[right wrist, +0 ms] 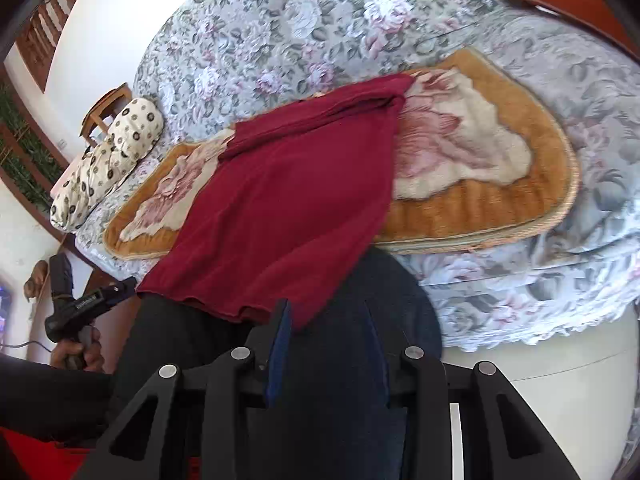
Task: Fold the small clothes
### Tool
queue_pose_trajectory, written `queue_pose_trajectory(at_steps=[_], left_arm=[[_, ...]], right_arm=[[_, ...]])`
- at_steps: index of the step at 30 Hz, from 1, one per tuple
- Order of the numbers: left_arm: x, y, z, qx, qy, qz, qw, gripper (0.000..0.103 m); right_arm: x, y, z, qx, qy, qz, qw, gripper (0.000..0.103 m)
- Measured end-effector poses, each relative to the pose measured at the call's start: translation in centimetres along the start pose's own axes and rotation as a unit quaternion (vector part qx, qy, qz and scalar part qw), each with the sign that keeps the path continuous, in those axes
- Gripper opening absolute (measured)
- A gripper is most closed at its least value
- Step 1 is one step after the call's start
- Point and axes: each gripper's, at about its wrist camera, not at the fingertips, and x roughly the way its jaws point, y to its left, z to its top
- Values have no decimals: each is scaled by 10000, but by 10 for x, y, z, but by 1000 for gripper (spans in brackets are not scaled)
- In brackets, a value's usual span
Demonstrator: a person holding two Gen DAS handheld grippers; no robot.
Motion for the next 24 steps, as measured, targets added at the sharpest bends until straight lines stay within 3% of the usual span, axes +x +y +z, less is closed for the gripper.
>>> queue_pose_trajectory(at_steps=[3, 10, 15, 18, 21, 24], left_arm=[[4, 5, 3, -162, -15, -107, 9998, 62], [24, 13, 3, -568, 198, -520, 9968, 63], [26, 16, 2, -834, 295, -774, 9931, 63], [26, 5, 2, -715, 512, -1133, 9897, 63], [27, -13, 2, -348, 511, -1014, 9929, 65], [29, -13, 5, -431, 467, -1024, 9927, 65]], right_arm=[[21, 6, 2, -16, 282, 161, 9995, 35], [29, 13, 1, -129, 33, 231, 9996, 42], [33, 5, 2, 41, 64, 932, 9956, 42], [36, 3, 4, 112, 35, 949, 9954, 40], [39, 6, 6, 26, -10, 821, 9966, 38], [42, 12, 9, -153, -23, 652, 9978, 36]])
